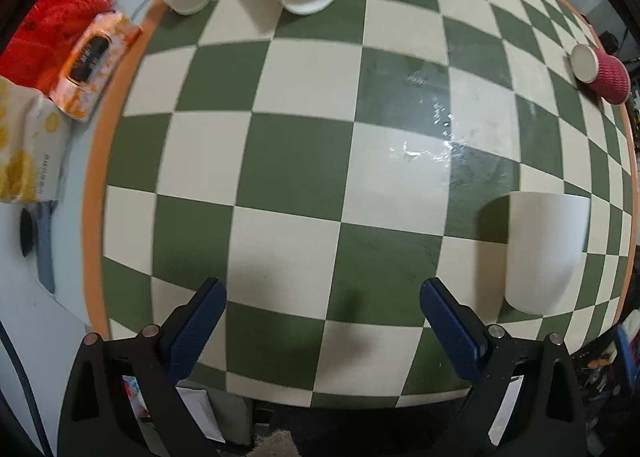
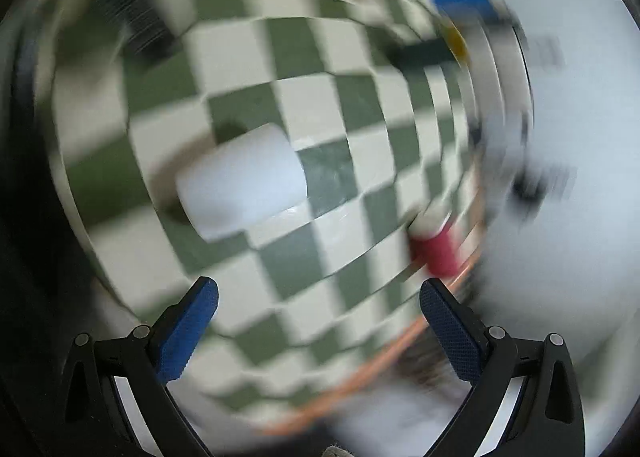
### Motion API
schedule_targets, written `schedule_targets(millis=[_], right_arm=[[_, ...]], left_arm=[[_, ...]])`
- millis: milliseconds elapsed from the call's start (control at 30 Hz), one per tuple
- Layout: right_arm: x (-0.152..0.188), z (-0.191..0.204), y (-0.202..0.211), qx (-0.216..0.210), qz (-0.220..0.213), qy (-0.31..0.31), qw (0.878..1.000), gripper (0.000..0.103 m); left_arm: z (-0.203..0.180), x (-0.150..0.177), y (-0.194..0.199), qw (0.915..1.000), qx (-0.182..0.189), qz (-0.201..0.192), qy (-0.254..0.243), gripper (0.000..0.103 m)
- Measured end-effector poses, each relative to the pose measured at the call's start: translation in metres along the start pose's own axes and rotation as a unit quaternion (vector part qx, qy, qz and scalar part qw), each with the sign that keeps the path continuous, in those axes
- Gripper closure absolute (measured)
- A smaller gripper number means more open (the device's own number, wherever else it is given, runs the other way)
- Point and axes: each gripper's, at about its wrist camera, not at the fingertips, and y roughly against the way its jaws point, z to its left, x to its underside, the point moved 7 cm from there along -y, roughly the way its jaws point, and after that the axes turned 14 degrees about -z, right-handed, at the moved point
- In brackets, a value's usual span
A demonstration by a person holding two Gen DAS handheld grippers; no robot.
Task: Flip cup upside down
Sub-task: 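Bring the right gripper to the white cup held by the left gripper, then grasp the white cup with the right gripper while the left gripper releases it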
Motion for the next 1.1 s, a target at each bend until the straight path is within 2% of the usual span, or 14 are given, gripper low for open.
schedule_targets(millis=[33,100,200,300,400,500,600,667,800,933,1100], right_arm=[[-0.003,0.007,-0.002,0.014,-0.005,0.065,0.998,0.000],[-0.007,0.026,-0.009,0.030,-0.023,0.206,0.978,0.001],[-0.009,0.052,-0.022,0.034,-0.049,0.373,0.926,0.001],[-0.004,0.072,-0.037,0.044,-0.076,0.510,0.856,0.001],[0.000,0.083,-0.052,0.049,-0.097,0.604,0.789,0.001],[0.001,0.086,-0.064,0.045,-0.110,0.649,0.752,0.001],[0.001,0.087,-0.076,0.046,-0.124,0.678,0.723,0.001],[0.001,0.087,-0.081,0.044,-0.129,0.691,0.710,0.001],[0.001,0.086,-0.092,0.036,-0.134,0.703,0.697,0.001],[-0.001,0.083,-0.103,0.029,-0.132,0.713,0.688,0.004],[-0.002,0.081,-0.112,0.027,-0.133,0.713,0.688,0.011]], left_arm=[[0.000,0.001,-0.005,1.0000,0.003,0.006,0.002,0.004],[0.000,0.003,-0.012,0.9999,0.006,0.012,0.005,0.004],[0.005,0.005,-0.021,0.9997,0.000,0.019,0.012,0.003],[0.008,0.007,-0.027,0.9995,-0.003,0.026,0.019,0.003],[0.012,0.008,-0.030,0.9992,-0.007,0.029,0.027,0.003],[0.016,0.010,-0.031,0.9989,-0.009,0.033,0.033,0.003],[0.021,0.011,-0.033,0.9986,-0.017,0.034,0.035,0.003],[0.024,0.011,-0.034,0.9983,-0.020,0.037,0.039,0.003],[0.031,0.011,-0.033,0.9982,-0.024,0.036,0.042,0.003],[0.038,0.010,-0.031,0.9982,-0.027,0.035,0.041,0.003],[0.041,0.000,-0.030,0.9981,-0.026,0.032,0.046,0.003]])
